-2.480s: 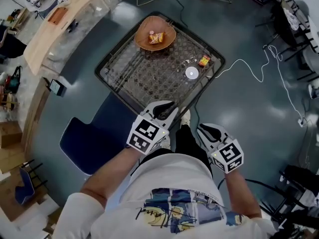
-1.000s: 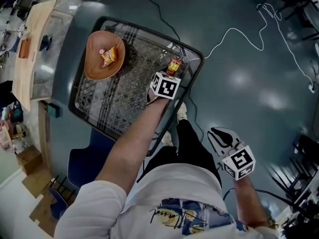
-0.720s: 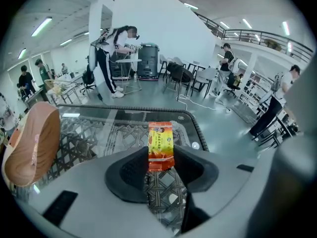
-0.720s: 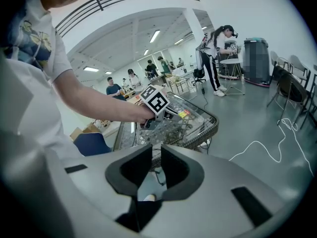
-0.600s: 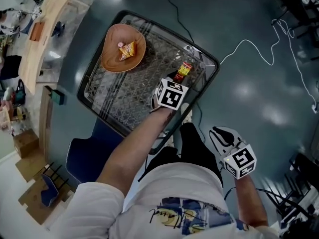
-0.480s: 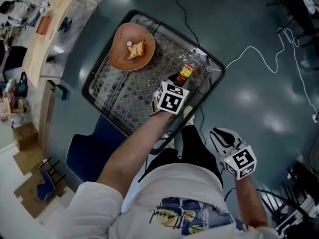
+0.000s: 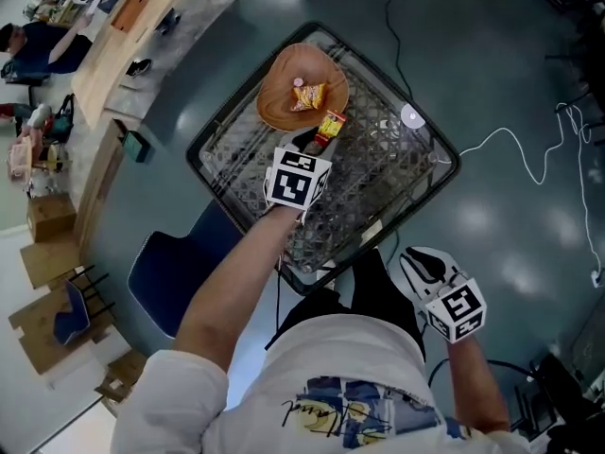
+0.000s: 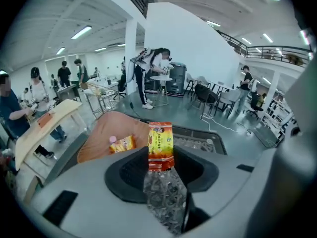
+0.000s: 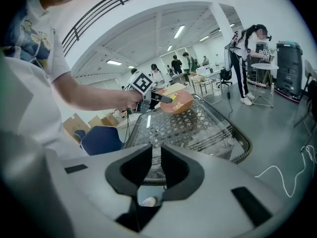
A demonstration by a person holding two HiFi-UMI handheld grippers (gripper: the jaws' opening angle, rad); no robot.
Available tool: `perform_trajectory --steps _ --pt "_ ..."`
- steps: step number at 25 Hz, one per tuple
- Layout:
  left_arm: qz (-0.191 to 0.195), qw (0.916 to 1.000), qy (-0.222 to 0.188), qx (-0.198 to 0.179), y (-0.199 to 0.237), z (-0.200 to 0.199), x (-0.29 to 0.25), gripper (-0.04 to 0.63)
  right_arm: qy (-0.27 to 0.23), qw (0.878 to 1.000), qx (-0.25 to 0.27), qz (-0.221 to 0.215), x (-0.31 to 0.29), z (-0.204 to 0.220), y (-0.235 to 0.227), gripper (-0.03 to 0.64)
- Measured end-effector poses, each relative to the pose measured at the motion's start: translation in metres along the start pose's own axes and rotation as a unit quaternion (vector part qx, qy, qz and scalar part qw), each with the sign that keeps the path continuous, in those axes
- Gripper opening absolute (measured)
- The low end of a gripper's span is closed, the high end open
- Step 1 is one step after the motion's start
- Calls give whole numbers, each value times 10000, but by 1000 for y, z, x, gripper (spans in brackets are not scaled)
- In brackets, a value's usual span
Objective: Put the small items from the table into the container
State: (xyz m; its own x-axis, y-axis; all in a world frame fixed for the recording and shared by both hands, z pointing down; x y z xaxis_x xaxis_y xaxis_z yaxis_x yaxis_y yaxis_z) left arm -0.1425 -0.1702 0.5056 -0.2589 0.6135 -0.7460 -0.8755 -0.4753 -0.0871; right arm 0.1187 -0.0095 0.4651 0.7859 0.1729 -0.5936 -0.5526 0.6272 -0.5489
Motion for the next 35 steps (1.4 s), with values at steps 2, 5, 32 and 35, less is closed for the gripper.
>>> perform_trajectory --steps 2,5,32,35 --pt "-128 9999 79 64 21 4 -3 167 39 10000 27 -36 -5 -2 -1 60" --pt "-248 9992 253 164 46 9 -15 167 107 9999 36 -62 -8 -3 -4 60" --pt "373 9905 1312 197 70 15 -97 180 106 9996 -167 178 11 -7 -34 60" --pt "510 9933 985 319 67 12 -86 195 97 9998 -94 174 10 -8 -30 60"
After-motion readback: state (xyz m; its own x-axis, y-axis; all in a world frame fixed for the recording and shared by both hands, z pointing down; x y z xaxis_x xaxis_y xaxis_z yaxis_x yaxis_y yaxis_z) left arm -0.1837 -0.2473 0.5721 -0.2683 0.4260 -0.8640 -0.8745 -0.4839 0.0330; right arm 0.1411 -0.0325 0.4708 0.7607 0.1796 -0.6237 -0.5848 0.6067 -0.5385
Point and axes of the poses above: the fingertips, and each gripper's own axes: x backward along the fingers, y to its left, z out of its underside, the point moved 5 cm from there along x, backward along the fingers, and after that the axes turned 14 degrees about -x, right-handed, at the moved point
